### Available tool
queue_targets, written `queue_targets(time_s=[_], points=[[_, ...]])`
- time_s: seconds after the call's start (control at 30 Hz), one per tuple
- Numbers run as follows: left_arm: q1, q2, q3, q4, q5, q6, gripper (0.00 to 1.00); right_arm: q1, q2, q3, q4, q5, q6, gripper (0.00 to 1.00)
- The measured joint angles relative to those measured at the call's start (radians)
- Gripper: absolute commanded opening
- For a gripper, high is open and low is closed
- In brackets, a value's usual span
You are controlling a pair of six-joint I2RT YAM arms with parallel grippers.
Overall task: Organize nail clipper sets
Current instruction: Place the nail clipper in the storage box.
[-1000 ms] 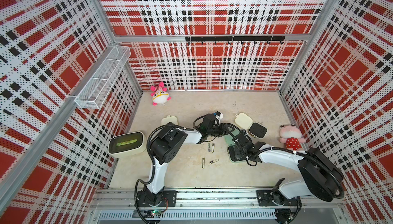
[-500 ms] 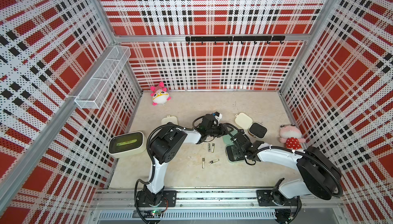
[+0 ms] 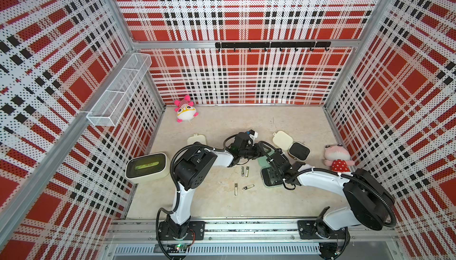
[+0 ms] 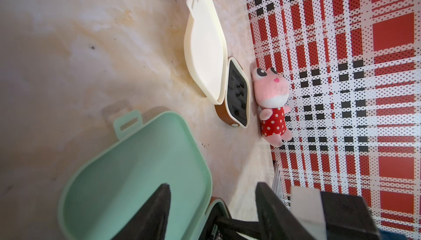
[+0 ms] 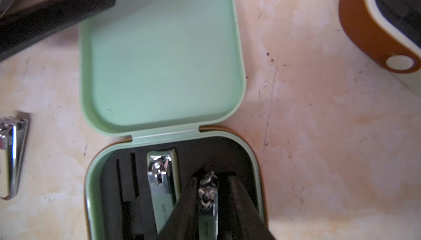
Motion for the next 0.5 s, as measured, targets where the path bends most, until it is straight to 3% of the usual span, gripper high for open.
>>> queue_targets(time_s=[0.5], points=[[0.0, 0.0, 0.0, 0.0, 0.0, 0.0, 0.63, 0.0, 0.009, 0.002, 0.01, -0.012, -0.021, 0.2]])
